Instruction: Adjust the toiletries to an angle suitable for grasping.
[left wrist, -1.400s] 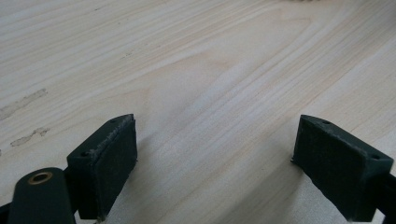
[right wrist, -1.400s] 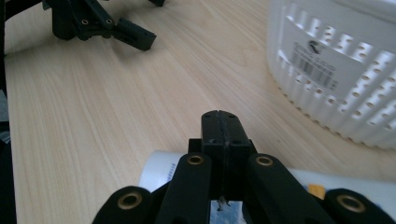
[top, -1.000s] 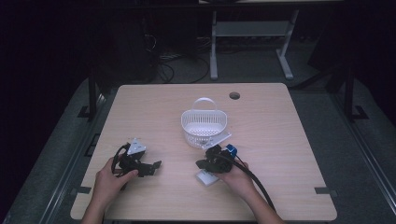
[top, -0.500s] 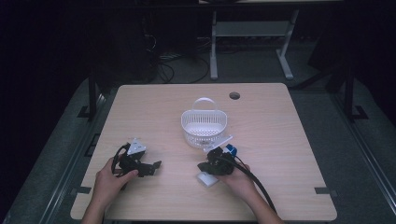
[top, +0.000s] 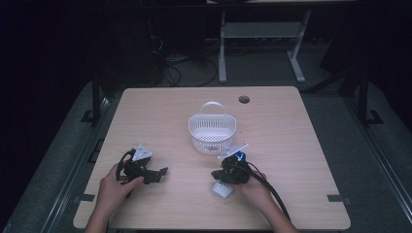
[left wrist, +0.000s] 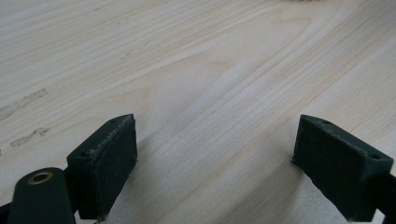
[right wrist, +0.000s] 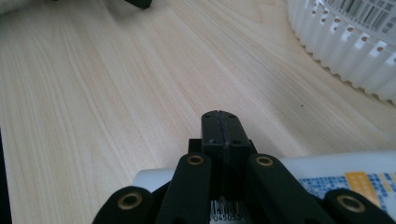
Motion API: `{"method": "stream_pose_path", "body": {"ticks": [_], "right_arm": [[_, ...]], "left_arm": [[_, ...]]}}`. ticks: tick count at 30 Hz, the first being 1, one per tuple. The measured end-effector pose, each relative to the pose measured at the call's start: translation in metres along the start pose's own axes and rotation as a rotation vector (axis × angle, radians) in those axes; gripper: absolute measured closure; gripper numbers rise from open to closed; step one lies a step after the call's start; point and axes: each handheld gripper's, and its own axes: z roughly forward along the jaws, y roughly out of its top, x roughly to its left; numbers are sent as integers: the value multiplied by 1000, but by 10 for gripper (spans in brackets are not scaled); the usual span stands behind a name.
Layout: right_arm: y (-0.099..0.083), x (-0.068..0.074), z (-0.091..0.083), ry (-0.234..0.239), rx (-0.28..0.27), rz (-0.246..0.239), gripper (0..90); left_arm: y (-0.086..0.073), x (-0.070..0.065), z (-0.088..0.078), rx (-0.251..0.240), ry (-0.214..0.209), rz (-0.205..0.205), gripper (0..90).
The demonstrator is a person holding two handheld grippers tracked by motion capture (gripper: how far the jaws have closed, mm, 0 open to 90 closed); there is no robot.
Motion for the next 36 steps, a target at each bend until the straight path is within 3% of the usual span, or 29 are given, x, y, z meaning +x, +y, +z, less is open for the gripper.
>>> {"method": "stream_pose_path", "body": {"ticks": [16, 36], "right_arm": [[-12, -8, -18, -33, 26, 15, 898], [-34, -12, -34, -39, 32, 40, 898]], "left_arm": [[0, 0, 0, -1, 0, 0, 130], [0, 0, 0, 0, 0, 0, 130]]}}
